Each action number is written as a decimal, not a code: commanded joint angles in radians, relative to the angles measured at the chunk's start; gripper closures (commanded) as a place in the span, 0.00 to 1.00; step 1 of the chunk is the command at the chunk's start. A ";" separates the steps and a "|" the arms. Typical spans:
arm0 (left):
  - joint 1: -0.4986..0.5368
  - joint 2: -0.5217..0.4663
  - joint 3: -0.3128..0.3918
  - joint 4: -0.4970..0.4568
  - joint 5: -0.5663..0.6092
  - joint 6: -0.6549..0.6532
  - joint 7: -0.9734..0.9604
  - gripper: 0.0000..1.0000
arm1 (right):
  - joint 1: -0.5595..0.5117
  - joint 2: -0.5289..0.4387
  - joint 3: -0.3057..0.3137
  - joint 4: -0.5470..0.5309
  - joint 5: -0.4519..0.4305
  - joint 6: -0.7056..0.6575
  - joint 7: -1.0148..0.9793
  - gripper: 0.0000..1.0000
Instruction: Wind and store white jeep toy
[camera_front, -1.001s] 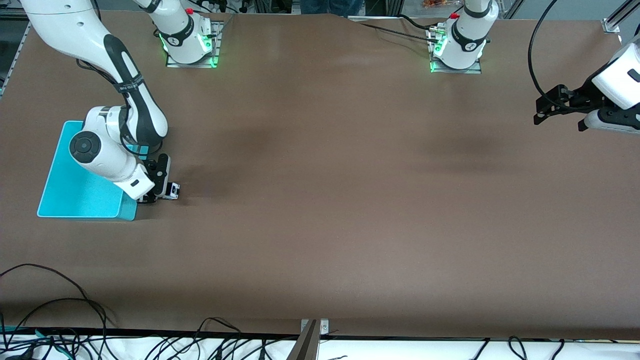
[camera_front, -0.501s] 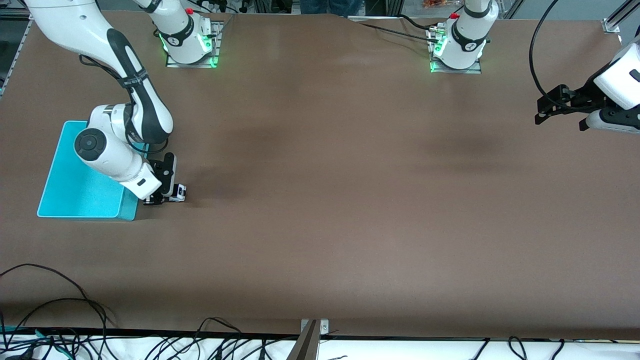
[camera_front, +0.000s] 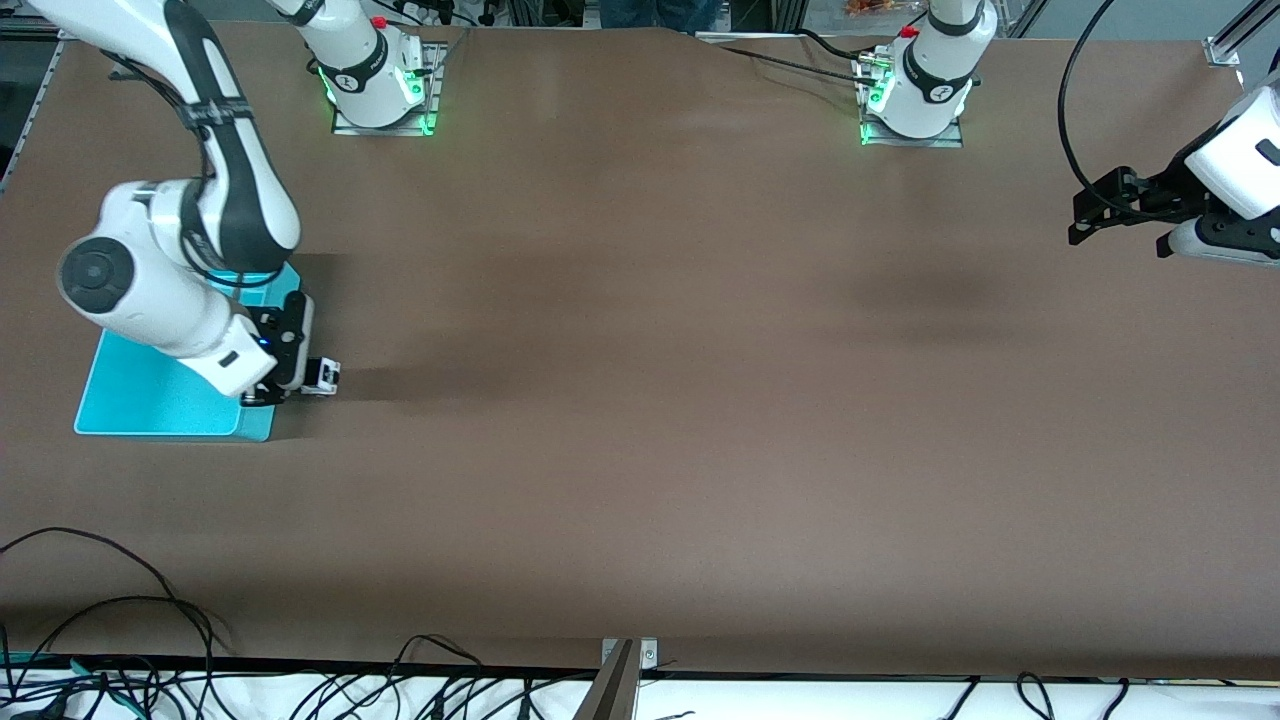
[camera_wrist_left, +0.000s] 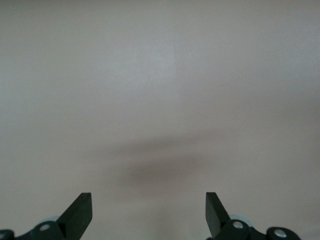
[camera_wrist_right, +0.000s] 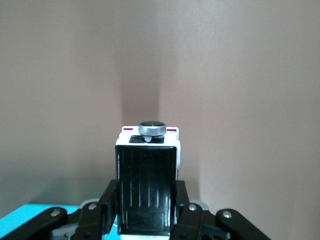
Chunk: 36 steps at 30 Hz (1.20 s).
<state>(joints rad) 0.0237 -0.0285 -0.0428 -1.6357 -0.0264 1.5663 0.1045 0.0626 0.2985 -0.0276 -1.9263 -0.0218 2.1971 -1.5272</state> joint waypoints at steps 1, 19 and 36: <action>0.005 0.010 -0.002 0.025 -0.013 -0.022 -0.002 0.00 | -0.006 -0.056 -0.023 0.013 0.010 -0.099 -0.037 0.79; 0.004 0.010 -0.005 0.027 -0.017 -0.022 -0.003 0.00 | -0.007 -0.142 -0.221 -0.048 0.017 -0.178 -0.306 0.79; 0.004 0.010 -0.005 0.027 -0.015 -0.028 -0.002 0.00 | -0.007 -0.179 -0.353 -0.292 0.029 0.042 -0.390 0.79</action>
<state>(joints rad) 0.0233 -0.0285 -0.0440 -1.6357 -0.0264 1.5612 0.1045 0.0514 0.1700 -0.3646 -2.1149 -0.0174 2.1642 -1.8808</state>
